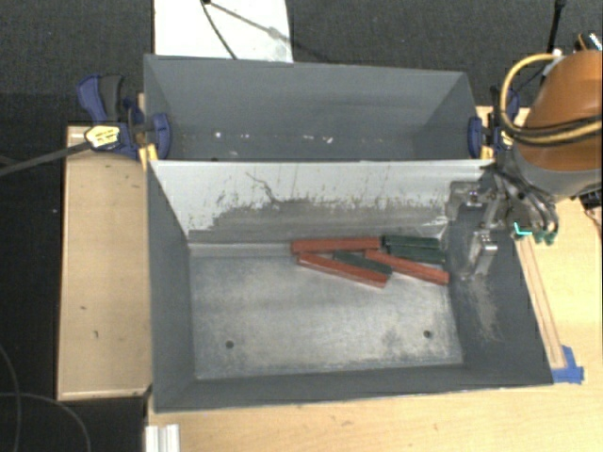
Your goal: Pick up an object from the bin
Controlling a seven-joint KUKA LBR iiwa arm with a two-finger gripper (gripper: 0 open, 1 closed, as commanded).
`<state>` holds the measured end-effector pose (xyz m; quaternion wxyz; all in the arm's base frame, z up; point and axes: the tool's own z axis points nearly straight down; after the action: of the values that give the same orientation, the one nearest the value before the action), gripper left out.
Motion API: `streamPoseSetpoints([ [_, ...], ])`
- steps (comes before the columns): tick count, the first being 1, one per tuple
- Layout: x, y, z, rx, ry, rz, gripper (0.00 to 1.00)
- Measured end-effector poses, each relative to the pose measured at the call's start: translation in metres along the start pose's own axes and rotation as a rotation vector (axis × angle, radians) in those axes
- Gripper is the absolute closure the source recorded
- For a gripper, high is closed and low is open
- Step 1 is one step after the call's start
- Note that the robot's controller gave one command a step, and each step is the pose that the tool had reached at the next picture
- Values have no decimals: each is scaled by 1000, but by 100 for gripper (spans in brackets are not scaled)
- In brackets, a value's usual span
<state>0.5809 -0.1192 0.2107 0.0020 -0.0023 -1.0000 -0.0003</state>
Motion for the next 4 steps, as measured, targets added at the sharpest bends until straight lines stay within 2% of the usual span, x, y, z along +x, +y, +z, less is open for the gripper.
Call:
streamPoseSetpoints([
  [1,-12,2,144,0,-3,-48,0],
  [2,-5,-2,109,3,-12,-309,0],
  [3,2,23,99,1,-5,-110,0],
  [4,-5,-20,142,1,-3,-123,0],
])
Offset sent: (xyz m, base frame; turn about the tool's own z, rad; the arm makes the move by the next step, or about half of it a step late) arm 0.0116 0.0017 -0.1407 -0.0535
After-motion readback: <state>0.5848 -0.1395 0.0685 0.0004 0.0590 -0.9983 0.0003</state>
